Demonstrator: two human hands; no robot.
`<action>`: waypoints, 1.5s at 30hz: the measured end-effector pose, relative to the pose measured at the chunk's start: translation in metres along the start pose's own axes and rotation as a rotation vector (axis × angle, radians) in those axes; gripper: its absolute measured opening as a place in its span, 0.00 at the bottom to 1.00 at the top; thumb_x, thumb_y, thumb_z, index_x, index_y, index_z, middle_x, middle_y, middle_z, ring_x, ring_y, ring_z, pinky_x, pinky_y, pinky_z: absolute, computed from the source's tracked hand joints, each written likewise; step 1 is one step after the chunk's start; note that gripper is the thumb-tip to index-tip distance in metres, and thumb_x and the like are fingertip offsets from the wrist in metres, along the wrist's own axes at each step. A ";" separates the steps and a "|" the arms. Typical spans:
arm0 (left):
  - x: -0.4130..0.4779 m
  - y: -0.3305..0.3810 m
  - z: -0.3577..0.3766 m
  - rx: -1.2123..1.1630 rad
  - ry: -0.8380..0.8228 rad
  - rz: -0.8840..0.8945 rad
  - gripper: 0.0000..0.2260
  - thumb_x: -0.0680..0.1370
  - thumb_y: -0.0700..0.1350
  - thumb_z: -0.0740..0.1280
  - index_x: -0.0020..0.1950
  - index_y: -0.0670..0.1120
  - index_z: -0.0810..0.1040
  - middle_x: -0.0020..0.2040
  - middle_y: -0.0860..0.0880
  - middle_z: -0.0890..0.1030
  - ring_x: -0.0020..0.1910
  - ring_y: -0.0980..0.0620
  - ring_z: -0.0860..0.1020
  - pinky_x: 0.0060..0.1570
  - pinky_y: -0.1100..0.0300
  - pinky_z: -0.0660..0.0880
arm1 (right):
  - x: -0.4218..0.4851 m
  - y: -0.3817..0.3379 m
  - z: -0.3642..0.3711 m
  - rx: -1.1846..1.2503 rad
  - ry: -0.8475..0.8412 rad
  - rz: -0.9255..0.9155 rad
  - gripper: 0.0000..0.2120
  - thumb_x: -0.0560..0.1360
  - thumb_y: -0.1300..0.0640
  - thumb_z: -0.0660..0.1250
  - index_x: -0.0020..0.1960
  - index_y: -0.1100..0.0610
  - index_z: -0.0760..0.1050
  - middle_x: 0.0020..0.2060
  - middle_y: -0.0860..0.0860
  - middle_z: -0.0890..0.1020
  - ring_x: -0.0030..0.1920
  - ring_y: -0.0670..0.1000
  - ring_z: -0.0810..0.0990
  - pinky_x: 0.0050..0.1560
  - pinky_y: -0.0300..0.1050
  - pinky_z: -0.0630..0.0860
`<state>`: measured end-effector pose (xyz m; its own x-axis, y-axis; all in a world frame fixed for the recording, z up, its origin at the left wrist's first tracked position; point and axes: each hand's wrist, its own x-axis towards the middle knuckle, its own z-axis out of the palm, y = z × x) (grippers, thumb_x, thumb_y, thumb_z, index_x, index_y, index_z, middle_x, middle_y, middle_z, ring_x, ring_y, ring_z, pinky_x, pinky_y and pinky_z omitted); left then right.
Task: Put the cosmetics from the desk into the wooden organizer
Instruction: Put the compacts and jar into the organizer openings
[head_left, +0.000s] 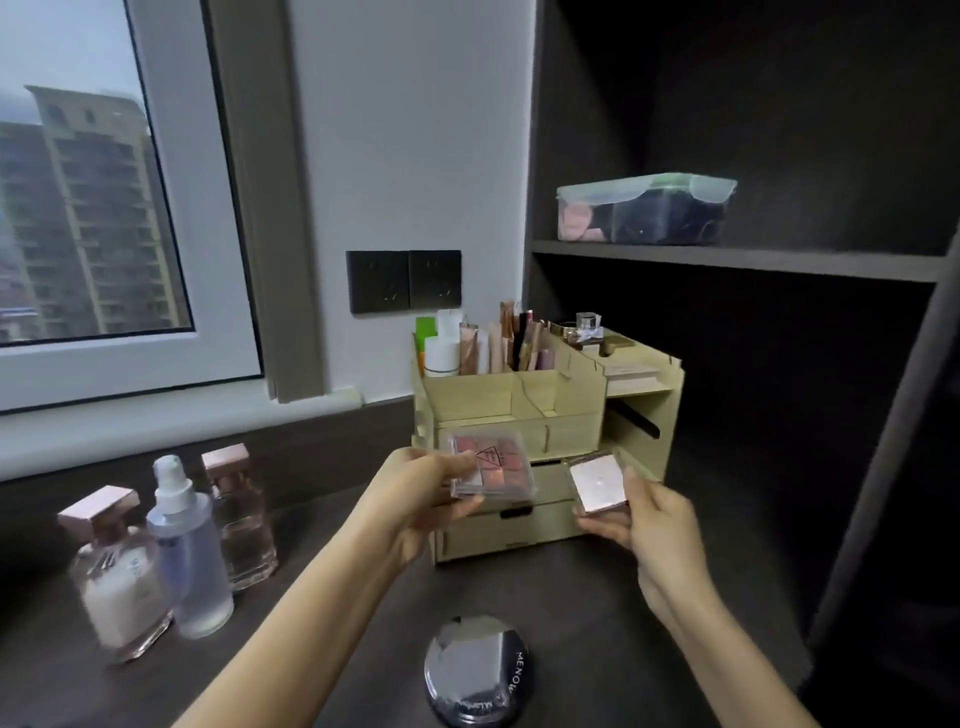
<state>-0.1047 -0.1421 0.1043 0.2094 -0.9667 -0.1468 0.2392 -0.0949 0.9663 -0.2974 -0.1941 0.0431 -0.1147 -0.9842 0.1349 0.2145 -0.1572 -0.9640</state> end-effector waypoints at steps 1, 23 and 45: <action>0.005 0.003 0.006 -0.007 -0.006 0.005 0.03 0.76 0.35 0.64 0.47 0.37 0.76 0.48 0.38 0.81 0.41 0.47 0.81 0.29 0.64 0.80 | 0.007 -0.005 -0.002 -0.062 0.047 -0.054 0.15 0.81 0.54 0.56 0.43 0.59 0.77 0.36 0.60 0.83 0.31 0.50 0.83 0.32 0.42 0.81; 0.076 0.065 0.104 0.132 -0.126 0.198 0.17 0.73 0.30 0.65 0.60 0.38 0.68 0.50 0.43 0.76 0.43 0.46 0.82 0.39 0.54 0.82 | 0.142 -0.058 -0.026 -0.631 0.294 -0.864 0.12 0.80 0.57 0.58 0.57 0.61 0.75 0.44 0.58 0.83 0.44 0.55 0.83 0.48 0.54 0.80; 0.183 0.052 0.178 1.304 0.168 0.511 0.21 0.70 0.54 0.68 0.58 0.44 0.76 0.58 0.40 0.77 0.59 0.41 0.73 0.48 0.55 0.69 | 0.167 -0.053 -0.042 -0.759 0.282 -0.815 0.12 0.79 0.59 0.59 0.58 0.63 0.76 0.45 0.58 0.83 0.45 0.57 0.82 0.47 0.53 0.79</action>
<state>-0.2225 -0.3659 0.1650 0.1360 -0.9302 0.3409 -0.9143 0.0146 0.4048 -0.3683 -0.3465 0.1069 -0.1845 -0.5442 0.8184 -0.6519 -0.5554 -0.5163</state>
